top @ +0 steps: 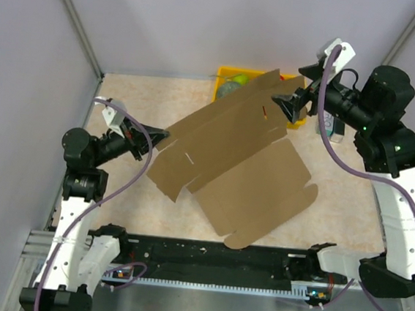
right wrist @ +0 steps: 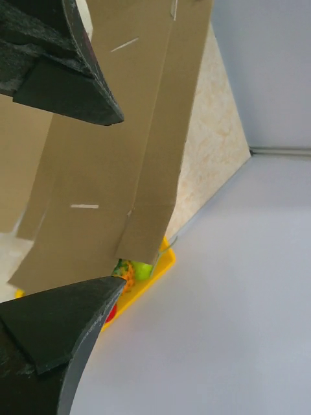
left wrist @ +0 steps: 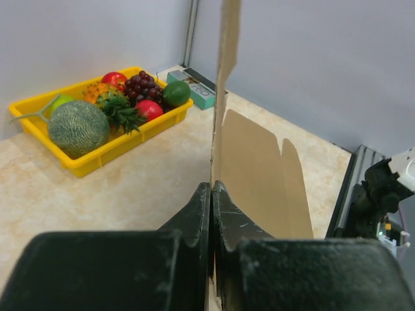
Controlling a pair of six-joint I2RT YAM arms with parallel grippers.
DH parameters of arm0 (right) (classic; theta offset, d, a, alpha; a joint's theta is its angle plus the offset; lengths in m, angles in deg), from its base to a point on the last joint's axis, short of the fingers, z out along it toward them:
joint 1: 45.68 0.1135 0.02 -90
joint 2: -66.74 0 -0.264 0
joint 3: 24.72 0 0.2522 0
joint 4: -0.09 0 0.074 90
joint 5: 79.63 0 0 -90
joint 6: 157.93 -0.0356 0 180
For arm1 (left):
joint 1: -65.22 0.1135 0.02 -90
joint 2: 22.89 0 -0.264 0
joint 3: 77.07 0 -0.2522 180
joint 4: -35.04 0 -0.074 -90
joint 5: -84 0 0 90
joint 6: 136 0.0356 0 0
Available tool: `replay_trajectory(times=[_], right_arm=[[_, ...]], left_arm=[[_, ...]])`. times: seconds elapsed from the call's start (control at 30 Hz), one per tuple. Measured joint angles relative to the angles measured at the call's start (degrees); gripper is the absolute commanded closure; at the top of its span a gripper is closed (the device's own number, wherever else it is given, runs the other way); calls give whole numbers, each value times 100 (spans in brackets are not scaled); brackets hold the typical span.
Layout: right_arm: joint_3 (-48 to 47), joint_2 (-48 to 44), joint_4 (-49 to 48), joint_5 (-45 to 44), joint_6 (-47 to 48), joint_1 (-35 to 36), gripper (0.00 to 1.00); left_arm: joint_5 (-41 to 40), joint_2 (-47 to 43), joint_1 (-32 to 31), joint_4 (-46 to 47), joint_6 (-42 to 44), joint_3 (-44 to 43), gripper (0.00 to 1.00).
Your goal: Fold the paper box
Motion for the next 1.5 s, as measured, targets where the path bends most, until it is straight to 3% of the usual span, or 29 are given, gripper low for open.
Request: replay_trajectory(times=[0.13, 0.33, 0.53, 0.7, 0.8, 0.93, 1.3, 1.5], right_arm=[[-728, 129, 372, -378, 365, 350, 2], [-1880, 671, 723, -350, 1069, 1467, 6], [-2251, 1484, 929, -203, 1384, 1821, 5], [-2288, 2002, 1099, -483, 1781, 2308, 4], [-2483, 2201, 1220, -662, 2041, 2612, 10], [-2660, 2319, 1248, -765, 2299, 2782, 32], [-2675, 2564, 1578, -1272, 2754, 3106, 51], [-2485, 2481, 1646, -1471, 2894, 3178, 71]], left_arm=[[0, 146, -33, -601, 669, -509, 100], [160, 802, -31, -1637, 1738, -1849, 100], [688, 1648, -33, -2675, 2651, -3460, 100], [1025, 1910, -46, -3143, 2990, -3794, 100], [1123, 1921, -52, -3381, 3088, -3794, 100], [1178, 1904, -166, -3440, 3139, -3794, 100], [1311, 1768, -306, -3565, 3171, -3954, 100], [1281, 1766, -321, -3672, 3230, -3976, 97]])
